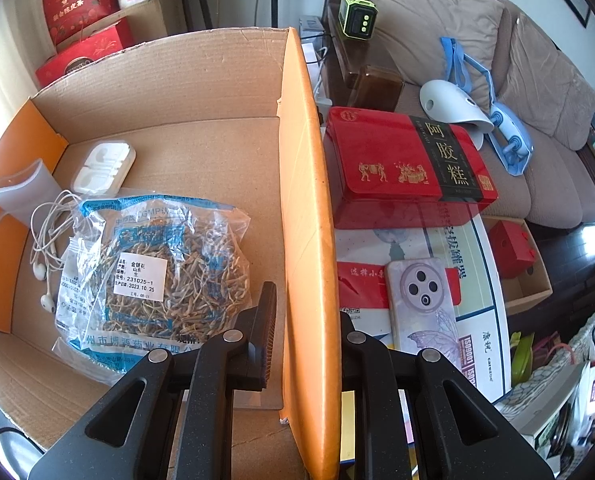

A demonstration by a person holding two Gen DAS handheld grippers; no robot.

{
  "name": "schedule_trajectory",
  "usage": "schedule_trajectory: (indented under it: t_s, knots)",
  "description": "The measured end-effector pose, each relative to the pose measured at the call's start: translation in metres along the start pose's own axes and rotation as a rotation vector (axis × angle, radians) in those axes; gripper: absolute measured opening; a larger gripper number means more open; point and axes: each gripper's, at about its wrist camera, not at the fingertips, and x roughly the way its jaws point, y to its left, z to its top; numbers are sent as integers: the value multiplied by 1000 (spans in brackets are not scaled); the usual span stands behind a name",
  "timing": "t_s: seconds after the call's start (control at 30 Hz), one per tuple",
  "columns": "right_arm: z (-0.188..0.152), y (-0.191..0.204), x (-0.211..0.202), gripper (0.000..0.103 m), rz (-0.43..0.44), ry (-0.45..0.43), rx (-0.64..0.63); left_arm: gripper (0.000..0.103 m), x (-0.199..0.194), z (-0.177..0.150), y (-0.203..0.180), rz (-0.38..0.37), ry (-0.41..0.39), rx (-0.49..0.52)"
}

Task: Organize objects
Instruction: 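Move the left tool to the pink fluffy oven mitt and grasp it, then lift the mitt, carry it into the box and open the left gripper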

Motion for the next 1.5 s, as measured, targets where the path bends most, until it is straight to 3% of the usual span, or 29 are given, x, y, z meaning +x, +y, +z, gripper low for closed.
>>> schedule_trajectory:
  t_s: [0.03,0.1,0.27,0.33,0.43,0.9,1.03,1.23,1.5]
  knots:
    - [0,0,0,18,-1,0,0,66,-1,1,0,-3,-2,-2]
    - [0,0,0,18,-1,1,-1,54,-4,2,1,-23,0,-25]
    - [0,-1,0,18,-4,2,-1,36,-9,5,-2,-15,-11,-20]
    - [0,-1,0,18,-3,2,-1,20,-13,5,-4,-16,-23,-11]
    - [-1,-1,0,18,-3,2,0,13,-24,8,-12,-27,-44,11]
    - [0,-2,0,19,2,4,-3,11,-123,30,-93,-175,-207,157]
    - [-1,-1,0,19,3,4,-3,11,-145,31,-127,-244,-219,224]
    - [0,-1,0,19,4,3,2,11,-174,26,-185,-283,-257,342]
    - [0,-1,0,19,5,3,3,11,-183,20,-247,-359,-250,416]
